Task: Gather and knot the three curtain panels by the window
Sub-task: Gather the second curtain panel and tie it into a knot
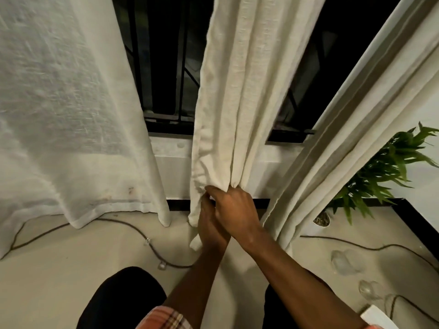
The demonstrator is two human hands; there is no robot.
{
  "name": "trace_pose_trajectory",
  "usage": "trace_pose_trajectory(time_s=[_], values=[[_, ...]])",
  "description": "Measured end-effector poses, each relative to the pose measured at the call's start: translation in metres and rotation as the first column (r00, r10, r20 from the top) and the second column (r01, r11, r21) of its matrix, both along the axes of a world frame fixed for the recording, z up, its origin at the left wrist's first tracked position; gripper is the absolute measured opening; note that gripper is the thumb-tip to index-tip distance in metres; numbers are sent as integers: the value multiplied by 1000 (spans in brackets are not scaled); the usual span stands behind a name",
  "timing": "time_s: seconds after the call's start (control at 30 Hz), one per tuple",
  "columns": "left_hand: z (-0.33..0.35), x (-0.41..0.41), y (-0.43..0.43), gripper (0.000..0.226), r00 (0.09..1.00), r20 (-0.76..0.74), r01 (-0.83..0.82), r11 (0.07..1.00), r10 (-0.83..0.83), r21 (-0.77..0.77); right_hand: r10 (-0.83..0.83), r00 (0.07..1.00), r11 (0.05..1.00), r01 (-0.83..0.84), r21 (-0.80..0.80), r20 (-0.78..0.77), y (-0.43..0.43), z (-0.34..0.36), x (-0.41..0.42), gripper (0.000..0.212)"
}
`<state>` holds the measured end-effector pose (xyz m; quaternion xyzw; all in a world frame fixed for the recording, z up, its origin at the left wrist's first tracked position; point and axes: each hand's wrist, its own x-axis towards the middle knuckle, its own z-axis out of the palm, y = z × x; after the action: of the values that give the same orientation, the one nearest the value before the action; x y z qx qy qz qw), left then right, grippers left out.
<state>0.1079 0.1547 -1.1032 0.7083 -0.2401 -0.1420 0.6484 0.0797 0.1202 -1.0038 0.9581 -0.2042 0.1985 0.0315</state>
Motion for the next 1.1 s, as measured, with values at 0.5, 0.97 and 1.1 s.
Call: trace_pose_trajectory(time_s=[0.5, 0.97, 1.1], values=[[-124, -43, 5, 34, 989, 146, -64, 917, 6, 394, -137, 979, 990, 133, -40, -151, 6, -172, -24, 35], [-100, -16, -10, 44, 972, 205, -182, 922, 116, 342, -146, 981, 987, 135, 91, 129, -5, -137, -21, 39], [-89, -25, -6, 14, 965, 255, -162, 909, 64, 384, -170, 983, 981, 163, 105, 64, -10, -151, -23, 15]])
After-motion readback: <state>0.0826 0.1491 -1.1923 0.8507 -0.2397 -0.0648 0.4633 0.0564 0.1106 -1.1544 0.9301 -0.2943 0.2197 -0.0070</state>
